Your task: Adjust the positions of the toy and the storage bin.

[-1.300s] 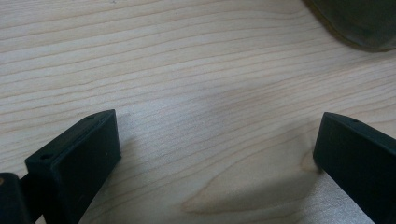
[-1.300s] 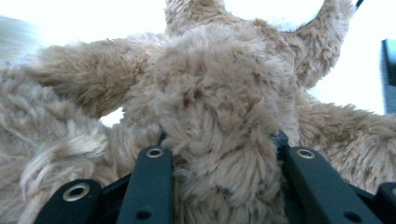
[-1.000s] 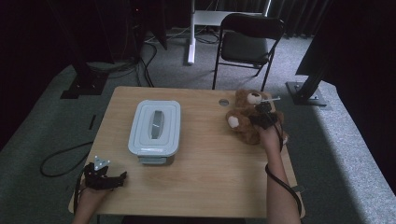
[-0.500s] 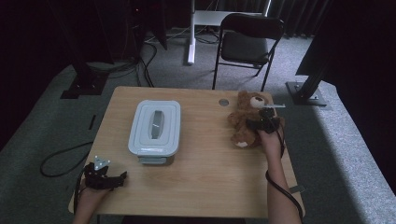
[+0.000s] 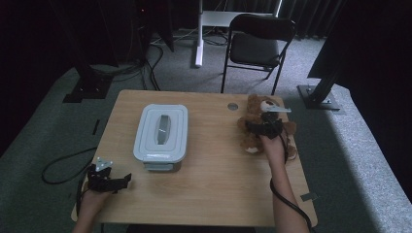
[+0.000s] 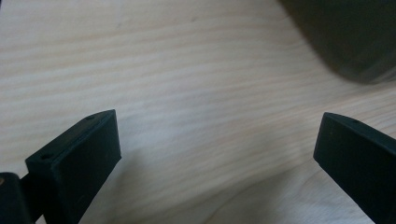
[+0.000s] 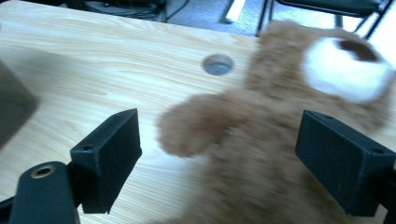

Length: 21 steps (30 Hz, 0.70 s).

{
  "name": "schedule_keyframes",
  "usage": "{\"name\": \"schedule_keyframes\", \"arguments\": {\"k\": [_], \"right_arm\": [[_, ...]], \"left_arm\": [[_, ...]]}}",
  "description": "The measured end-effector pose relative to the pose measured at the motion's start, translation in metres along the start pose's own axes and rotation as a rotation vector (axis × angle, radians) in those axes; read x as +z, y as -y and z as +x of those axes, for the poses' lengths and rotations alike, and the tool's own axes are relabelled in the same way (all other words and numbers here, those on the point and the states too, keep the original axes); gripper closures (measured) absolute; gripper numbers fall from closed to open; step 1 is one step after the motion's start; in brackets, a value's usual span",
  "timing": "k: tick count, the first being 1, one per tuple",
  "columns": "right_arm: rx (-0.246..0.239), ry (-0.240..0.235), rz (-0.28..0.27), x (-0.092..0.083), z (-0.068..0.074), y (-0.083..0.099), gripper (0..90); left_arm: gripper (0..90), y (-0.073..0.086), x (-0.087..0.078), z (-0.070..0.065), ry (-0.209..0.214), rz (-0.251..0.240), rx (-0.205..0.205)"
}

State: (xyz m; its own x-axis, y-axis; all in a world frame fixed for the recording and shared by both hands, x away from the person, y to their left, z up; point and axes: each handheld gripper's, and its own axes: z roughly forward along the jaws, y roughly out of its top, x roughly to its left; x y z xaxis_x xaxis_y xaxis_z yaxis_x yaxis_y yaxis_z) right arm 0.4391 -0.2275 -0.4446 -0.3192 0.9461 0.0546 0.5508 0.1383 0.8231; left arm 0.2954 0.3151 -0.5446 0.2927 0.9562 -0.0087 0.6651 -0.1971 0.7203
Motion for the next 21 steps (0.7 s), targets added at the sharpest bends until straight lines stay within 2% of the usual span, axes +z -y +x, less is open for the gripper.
{"name": "schedule_keyframes", "arguments": {"k": [3,4,6,9,14,17,21], "right_arm": [[-0.006,-0.055,-0.001,0.009,0.017,0.0,13.4],[-0.005,-0.1,-0.007,0.012,0.024,-0.001,13.4],[-0.01,-0.135,-0.012,0.016,0.033,-0.001,13.3],[-0.047,-0.134,-0.013,0.023,0.05,-0.002,13.3],[-0.049,-0.17,-0.038,0.035,0.081,-0.003,13.4],[-0.059,-0.173,-0.02,0.048,0.097,0.0,13.3],[-0.074,-0.151,0.013,0.069,0.117,0.008,13.3]], "left_arm": [[1.3,-0.004,0.002,0.0,-0.014,-0.012,0.003],[1.3,-0.006,0.002,0.001,-0.018,-0.017,0.003],[1.3,-0.009,0.003,0.003,-0.028,-0.033,0.001],[1.3,-0.015,0.005,0.004,-0.049,-0.055,0.005],[1.3,-0.028,0.011,0.006,-0.061,-0.083,0.005],[1.3,-0.037,0.017,0.008,-0.059,-0.074,0.018],[1.3,-0.048,0.027,0.01,-0.052,-0.07,0.037]]}}
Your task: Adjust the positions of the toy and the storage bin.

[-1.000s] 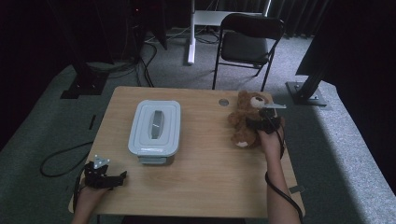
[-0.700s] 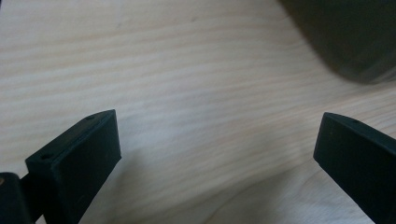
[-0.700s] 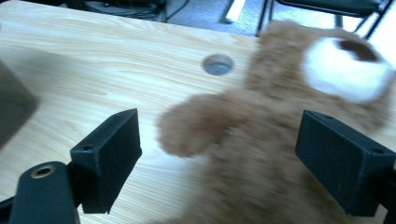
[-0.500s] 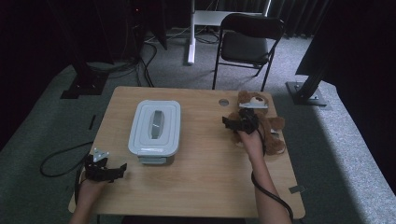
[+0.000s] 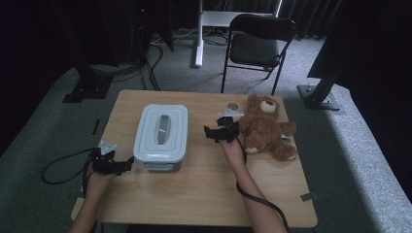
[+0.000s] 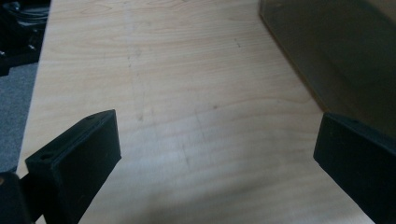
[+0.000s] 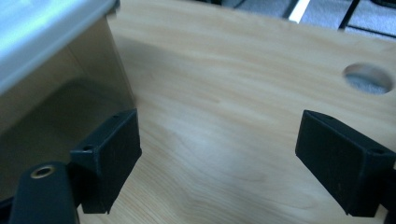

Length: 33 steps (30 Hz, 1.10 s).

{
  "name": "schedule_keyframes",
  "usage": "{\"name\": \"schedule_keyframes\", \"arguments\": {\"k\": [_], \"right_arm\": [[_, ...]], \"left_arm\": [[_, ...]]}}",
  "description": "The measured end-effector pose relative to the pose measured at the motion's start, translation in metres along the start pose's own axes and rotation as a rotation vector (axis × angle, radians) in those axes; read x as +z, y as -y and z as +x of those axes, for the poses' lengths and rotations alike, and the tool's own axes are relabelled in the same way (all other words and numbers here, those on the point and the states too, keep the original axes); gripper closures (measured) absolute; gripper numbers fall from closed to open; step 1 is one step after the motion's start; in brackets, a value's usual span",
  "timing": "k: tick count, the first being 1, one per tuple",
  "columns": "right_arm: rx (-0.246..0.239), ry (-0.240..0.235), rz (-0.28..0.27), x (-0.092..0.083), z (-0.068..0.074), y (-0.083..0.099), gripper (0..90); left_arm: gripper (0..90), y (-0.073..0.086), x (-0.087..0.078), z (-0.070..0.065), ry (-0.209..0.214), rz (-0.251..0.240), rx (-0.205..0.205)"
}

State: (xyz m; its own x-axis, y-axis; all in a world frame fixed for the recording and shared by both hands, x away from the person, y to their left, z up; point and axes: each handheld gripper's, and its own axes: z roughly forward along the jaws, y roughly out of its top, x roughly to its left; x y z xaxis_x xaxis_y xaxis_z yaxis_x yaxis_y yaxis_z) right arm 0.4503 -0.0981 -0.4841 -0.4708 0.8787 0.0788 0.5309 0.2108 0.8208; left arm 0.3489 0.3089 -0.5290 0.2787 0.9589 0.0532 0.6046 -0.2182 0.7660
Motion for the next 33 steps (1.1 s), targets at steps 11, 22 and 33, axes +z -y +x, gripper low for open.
{"name": "schedule_keyframes", "arguments": {"k": [11,22,33], "right_arm": [[0.014,-0.05,0.063,0.045,0.03,0.014,13.1],[-0.019,-0.09,0.062,0.056,0.04,0.01,12.9],[-0.04,-0.149,0.133,0.053,0.024,0.01,16.4]], "left_arm": [[1.3,-0.027,0.024,0.002,0.016,-0.012,0.001],[1.3,-0.039,0.027,-0.011,0.09,-0.028,0.044],[1.5,-0.038,0.016,-0.039,0.101,-0.025,0.097]]}}
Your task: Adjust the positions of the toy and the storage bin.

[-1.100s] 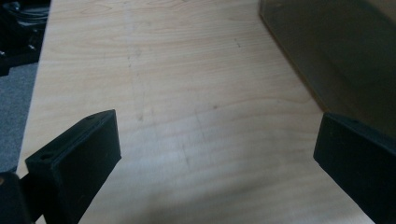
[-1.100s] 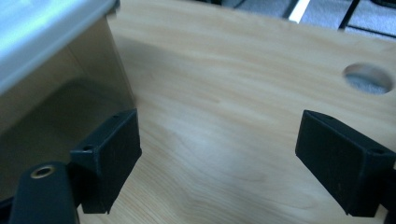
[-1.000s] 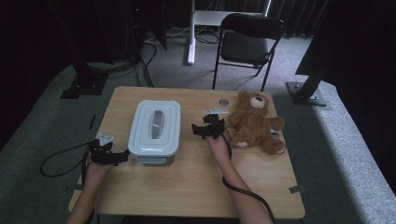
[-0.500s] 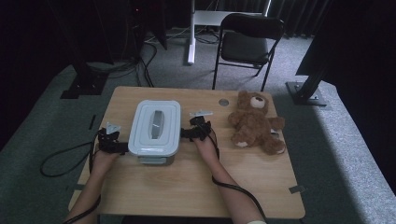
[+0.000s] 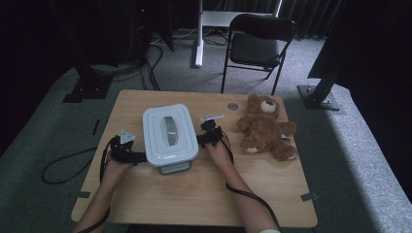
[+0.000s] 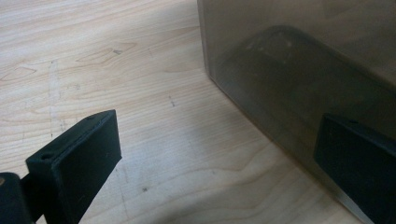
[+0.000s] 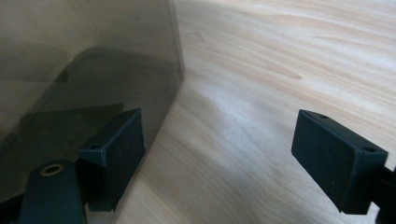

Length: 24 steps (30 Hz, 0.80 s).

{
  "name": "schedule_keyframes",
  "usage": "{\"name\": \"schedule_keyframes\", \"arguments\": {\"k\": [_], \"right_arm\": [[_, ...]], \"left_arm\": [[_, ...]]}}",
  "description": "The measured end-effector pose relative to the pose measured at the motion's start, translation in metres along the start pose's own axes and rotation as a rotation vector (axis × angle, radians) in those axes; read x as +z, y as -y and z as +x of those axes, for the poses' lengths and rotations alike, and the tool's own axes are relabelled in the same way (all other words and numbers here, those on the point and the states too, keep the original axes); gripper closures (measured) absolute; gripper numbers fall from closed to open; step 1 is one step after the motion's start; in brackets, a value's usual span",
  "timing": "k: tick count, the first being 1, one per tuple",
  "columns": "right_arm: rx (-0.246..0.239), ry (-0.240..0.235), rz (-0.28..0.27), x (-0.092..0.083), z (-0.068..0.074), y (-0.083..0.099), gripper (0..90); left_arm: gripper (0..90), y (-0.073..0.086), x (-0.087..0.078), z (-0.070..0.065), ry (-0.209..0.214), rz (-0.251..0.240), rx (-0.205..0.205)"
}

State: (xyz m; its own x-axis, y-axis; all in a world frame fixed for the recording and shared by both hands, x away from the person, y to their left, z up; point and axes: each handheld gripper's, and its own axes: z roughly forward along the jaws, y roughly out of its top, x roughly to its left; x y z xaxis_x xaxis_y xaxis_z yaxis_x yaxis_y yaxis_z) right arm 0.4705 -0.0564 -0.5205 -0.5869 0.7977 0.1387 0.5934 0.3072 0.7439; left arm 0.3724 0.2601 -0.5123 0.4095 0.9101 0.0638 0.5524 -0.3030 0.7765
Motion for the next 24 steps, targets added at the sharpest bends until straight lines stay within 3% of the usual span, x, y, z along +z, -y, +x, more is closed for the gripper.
{"name": "schedule_keyframes", "arguments": {"k": [10,15,24], "right_arm": [[-0.053,-0.085,-0.005,-0.008,-0.004,0.011,16.4],[-0.051,-0.118,-0.005,-0.013,-0.006,0.017,16.7],[-0.104,-0.135,-0.002,-0.028,-0.004,0.028,17.5]], "left_arm": [[2.2,0.007,-0.023,-0.028,-0.012,0.004,0.065],[2.2,0.015,-0.033,-0.04,0.03,-0.006,0.075],[2.2,0.026,-0.046,-0.06,0.034,-0.031,0.074]]}}
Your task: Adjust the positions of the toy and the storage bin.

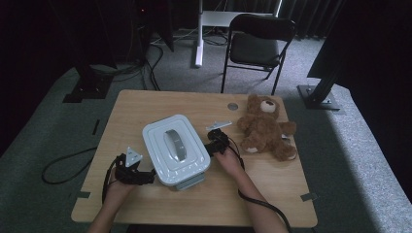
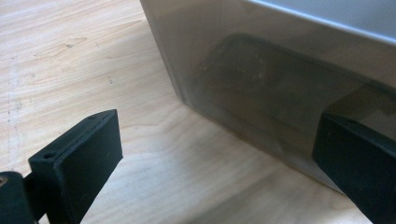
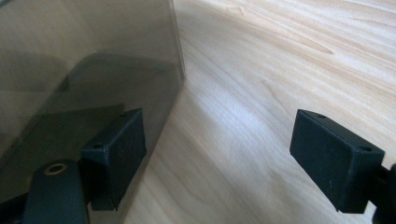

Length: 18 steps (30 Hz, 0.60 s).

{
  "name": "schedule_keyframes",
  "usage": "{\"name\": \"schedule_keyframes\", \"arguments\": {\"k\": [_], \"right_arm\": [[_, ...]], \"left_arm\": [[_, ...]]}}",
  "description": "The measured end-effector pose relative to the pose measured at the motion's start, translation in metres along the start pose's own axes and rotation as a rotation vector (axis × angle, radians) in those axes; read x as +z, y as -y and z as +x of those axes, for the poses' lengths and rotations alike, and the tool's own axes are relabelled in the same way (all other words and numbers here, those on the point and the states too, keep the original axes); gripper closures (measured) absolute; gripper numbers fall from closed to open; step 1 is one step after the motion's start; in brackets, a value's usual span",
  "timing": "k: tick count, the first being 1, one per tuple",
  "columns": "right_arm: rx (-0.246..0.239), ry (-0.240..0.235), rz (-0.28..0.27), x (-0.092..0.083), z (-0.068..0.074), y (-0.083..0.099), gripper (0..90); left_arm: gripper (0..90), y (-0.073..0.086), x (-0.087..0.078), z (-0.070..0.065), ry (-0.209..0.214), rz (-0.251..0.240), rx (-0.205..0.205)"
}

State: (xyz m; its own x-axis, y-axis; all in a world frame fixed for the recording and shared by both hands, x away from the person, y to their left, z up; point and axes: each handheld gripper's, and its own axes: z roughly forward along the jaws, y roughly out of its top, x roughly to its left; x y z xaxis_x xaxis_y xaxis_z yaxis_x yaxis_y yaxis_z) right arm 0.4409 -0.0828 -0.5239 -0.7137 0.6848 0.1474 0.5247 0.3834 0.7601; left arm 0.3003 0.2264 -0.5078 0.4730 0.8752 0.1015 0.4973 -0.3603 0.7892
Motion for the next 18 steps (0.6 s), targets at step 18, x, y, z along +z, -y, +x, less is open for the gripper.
{"name": "schedule_keyframes", "arguments": {"k": [18], "right_arm": [[-0.107,0.056,-0.046,-0.029,0.005,0.034,12.1]], "left_arm": [[2.1,0.011,-0.015,-0.029,0.083,-0.031,0.032]]}}
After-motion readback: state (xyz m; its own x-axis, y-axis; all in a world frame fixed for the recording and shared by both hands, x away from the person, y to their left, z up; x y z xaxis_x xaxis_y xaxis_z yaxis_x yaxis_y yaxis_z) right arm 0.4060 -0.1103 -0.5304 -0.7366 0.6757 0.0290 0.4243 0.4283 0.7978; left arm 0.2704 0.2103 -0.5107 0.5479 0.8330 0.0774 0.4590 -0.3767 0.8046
